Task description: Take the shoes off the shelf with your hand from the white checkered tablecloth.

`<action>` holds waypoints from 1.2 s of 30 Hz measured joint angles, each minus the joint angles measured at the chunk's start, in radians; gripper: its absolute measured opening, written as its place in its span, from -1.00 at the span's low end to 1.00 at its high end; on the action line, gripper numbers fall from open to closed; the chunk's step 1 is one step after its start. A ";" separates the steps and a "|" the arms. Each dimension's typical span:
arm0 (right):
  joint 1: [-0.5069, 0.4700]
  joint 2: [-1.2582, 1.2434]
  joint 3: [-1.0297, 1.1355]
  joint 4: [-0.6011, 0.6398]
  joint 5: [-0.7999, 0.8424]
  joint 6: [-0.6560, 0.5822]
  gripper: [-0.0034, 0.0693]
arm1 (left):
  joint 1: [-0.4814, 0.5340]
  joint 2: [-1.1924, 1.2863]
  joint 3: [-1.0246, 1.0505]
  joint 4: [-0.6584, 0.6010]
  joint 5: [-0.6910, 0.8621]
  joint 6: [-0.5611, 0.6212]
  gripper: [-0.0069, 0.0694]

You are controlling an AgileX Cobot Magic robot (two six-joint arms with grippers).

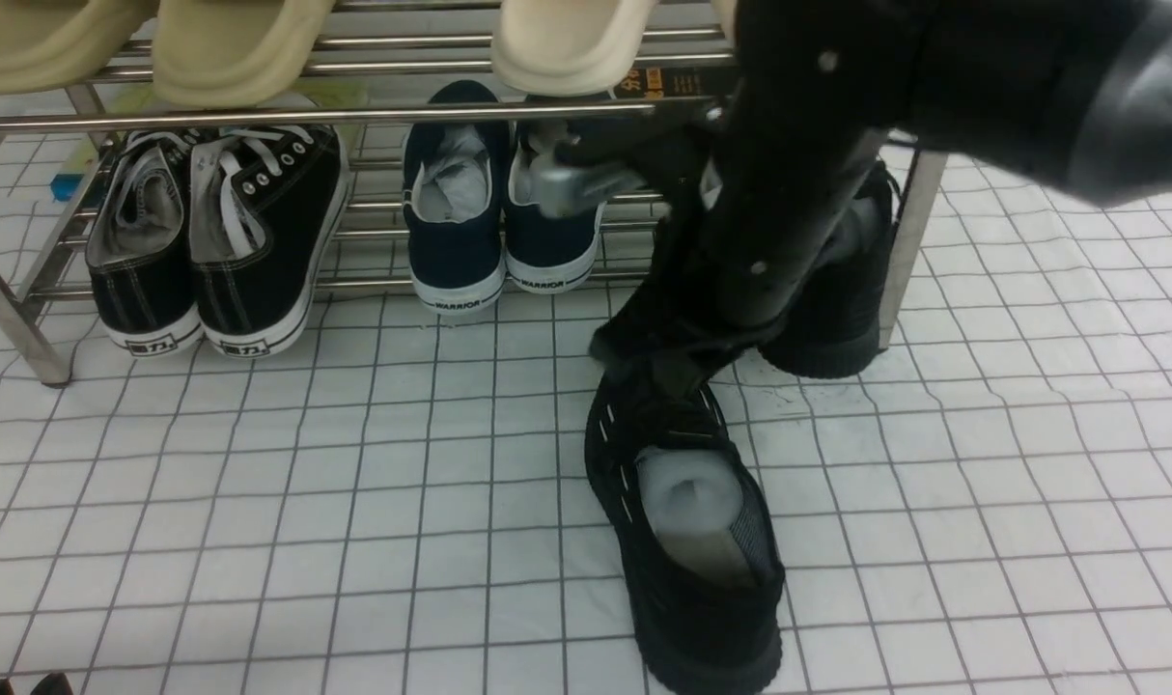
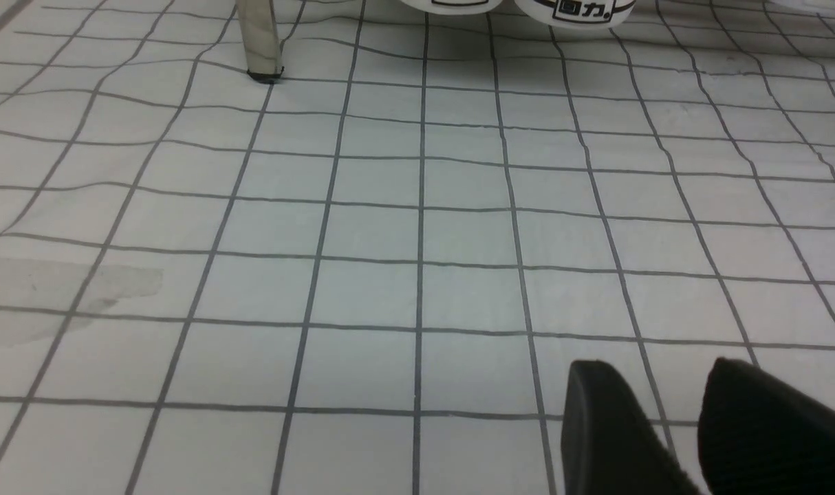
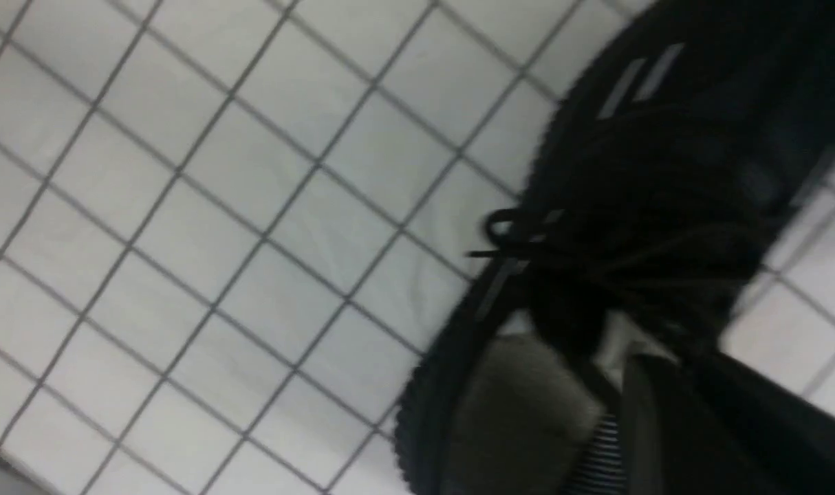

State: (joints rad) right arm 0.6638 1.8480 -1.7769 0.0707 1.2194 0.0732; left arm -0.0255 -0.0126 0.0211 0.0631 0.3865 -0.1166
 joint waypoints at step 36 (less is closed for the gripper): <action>-0.167 0.216 -0.004 -0.245 -0.316 0.071 -0.75 | 0.000 0.000 0.000 0.000 0.000 0.000 -0.19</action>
State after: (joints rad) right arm 0.4972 2.0644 -1.7813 -0.1740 0.9029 0.1445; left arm -0.0255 -0.0126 0.0211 0.0633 0.3865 -0.1166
